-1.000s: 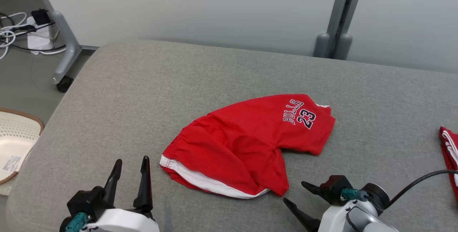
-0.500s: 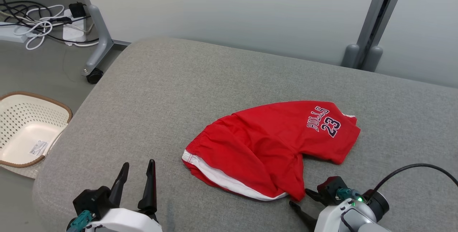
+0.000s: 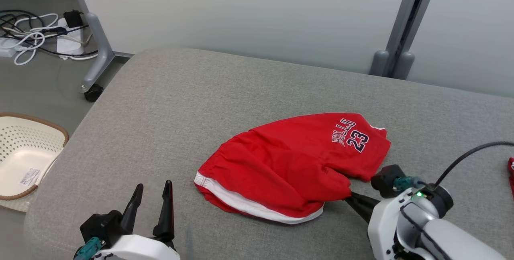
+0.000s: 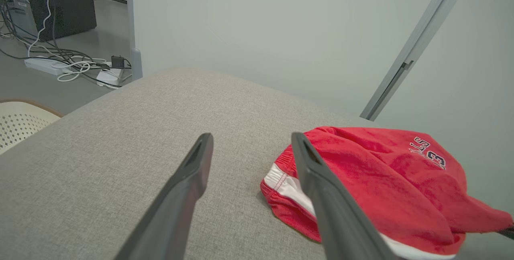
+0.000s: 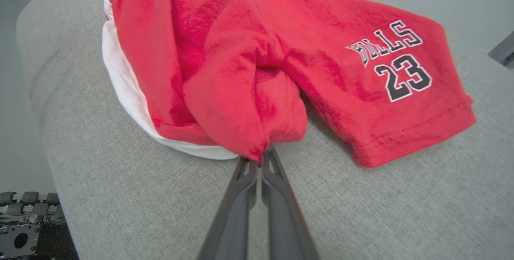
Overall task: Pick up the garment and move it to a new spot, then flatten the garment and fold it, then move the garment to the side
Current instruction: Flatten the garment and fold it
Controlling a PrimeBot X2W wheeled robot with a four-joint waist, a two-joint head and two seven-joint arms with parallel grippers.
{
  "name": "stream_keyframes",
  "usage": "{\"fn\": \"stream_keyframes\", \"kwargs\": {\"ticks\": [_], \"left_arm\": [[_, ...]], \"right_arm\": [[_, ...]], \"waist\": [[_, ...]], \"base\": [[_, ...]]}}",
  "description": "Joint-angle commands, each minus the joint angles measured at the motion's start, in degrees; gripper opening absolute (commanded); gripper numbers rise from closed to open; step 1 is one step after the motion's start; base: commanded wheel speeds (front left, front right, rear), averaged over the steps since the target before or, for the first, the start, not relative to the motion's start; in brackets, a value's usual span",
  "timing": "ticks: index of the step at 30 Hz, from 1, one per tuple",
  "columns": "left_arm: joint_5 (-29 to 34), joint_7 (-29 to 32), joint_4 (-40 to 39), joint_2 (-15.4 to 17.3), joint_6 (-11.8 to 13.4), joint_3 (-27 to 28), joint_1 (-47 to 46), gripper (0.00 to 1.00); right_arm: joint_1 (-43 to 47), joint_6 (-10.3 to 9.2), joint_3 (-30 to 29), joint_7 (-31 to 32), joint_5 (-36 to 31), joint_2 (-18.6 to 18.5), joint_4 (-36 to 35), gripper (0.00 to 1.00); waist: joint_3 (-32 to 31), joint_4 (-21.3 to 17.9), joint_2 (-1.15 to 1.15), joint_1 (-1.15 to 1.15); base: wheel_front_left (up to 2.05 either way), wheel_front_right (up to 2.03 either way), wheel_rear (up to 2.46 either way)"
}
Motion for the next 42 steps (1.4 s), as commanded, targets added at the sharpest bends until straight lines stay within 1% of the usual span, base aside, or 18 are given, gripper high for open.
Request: {"fn": "stream_keyframes", "kwargs": {"ticks": [1, 4, 10, 12, 14, 16, 18, 21, 23, 27, 30, 31, 32, 34, 36, 37, 42], "left_arm": [[-0.27, -0.12, 0.14, 0.29, -0.24, 0.19, 0.24, 1.00], [-0.45, -0.14, 0.36, 0.20, -0.37, -0.01, 0.00, 1.00], [-0.62, -0.32, 0.86, 0.08, -0.60, -0.26, -0.71, 1.00], [-0.59, -0.40, 1.02, -0.10, -0.82, -0.43, -1.24, 1.00], [-0.57, -0.48, 1.20, -0.41, -1.07, -0.68, -1.94, 1.00], [-0.53, -0.56, 1.51, -0.68, -1.57, -0.94, -2.51, 1.00], [-0.50, -0.67, 1.93, -1.24, -2.06, -1.34, -3.42, 1.00], [-0.63, -0.92, 2.80, -2.39, -2.67, -1.75, -5.08, 1.00], [-0.77, -1.14, 3.83, -3.01, -3.20, -1.97, -5.82, 1.00], [-0.69, -1.35, 5.74, -4.55, -4.61, -2.43, -7.96, 1.00], [-0.37, -1.52, 7.05, -5.18, -5.40, -2.45, -8.92, 1.00], [-0.27, -1.55, 7.47, -5.39, -5.54, -2.37, -9.15, 1.00], [-0.11, -1.58, 7.88, -5.66, -5.69, -2.31, -9.39, 1.00], [0.33, -1.62, 8.32, -5.99, -5.91, -1.96, -9.87, 1.00], [0.60, -1.61, 8.71, -6.11, -6.08, -1.50, -9.93, 1.00], [0.60, -1.61, 8.71, -6.11, -6.08, -1.50, -9.93, 1.00], [1.91, -1.62, 9.32, -6.08, -6.44, -0.62, -9.04, 1.00]], "right_arm": [[-0.44, 0.01, -0.36, 1.07, 0.85, -1.08, -1.09, 0.00], [-0.02, 0.01, -1.57, 8.35, 5.05, -5.19, -7.46, 0.00], [1.66, 0.01, -6.06, 23.48, 15.29, -11.52, -19.79, 0.00], [1.27, 0.01, -7.82, 28.11, 17.36, -12.73, -21.39, 0.00], [-0.52, 0.02, -9.65, 31.18, 19.62, -12.07, -22.27, 0.00], [-3.04, 0.01, -11.23, 32.89, 21.04, -11.27, -21.09, 0.00], [-6.07, 0.01, -11.60, 34.15, 20.57, -10.99, -18.56, 0.00], [-11.27, 0.02, -10.74, 34.29, 20.88, -8.70, -14.60, 0.00], [-14.28, 0.01, -9.39, 34.62, 21.11, -7.87, -11.13, 0.00], [-19.94, 0.02, -6.35, 32.78, 21.07, -5.61, -4.86, 0.00], [-23.19, 0.02, -3.91, 29.69, 22.29, -3.38, -0.96, 0.00], [-23.93, 0.02, -3.02, 28.39, 22.83, -2.52, 0.12, 0.13], [-24.61, 0.01, -2.27, 26.83, 23.23, -1.87, 1.03, 0.38], [-25.54, 0.01, -0.56, 23.52, 24.35, -0.92, 2.59, 1.00], [-26.18, 0.01, 1.23, 20.28, 25.42, -0.49, 3.35, 1.00], [-26.18, 0.01, 1.23, 20.28, 25.42, -0.49, 3.35, 1.00], [-26.83, 0.02, 4.44, 9.85, 27.35, -1.95, 2.75, 1.00]], "waist": [[-0.06, -0.69, 0.00, 0.00], [-0.05, -1.66, 0.00, 0.00], [0.62, -2.37, 0.00, 0.00], [1.21, -2.24, 0.00, 0.00], [2.13, -1.85, 0.00, 0.00], [3.36, -1.11, 0.00, 0.00], [4.79, 0.03, 0.00, 0.00], [7.27, 2.05, 0.00, 0.00], [8.84, 3.47, 0.00, 0.00], [11.53, 6.01, 0.00, 0.00], [12.58, 7.14, 0.00, 0.00], [12.71, 7.32, 0.00, 0.00], [12.77, 7.43, 0.00, 0.00], [12.53, 7.47, 0.00, 0.00], [11.91, 7.09, 0.00, 0.00], [11.91, 7.09, 0.00, 0.00], [9.67, 5.00, 0.00, 0.00]], "base": [[0.00, 0.00, 0.00], [0.00, 0.00, 0.00], [0.00, 0.00, 0.00], [0.00, 0.00, 0.00], [0.00, 0.00, 0.00], [0.00, 0.00, 0.00], [0.00, 0.00, 0.00], [0.00, 0.00, 0.00], [0.00, 0.00, 0.00], [0.00, 0.00, 0.00], [0.00, 0.00, 0.00], [0.00, 0.00, 0.00], [0.00, 0.00, 0.00], [0.00, 0.00, 0.00], [0.00, 0.00, 0.00], [0.00, 0.00, 0.00], [0.00, 0.00, 0.00]]}}
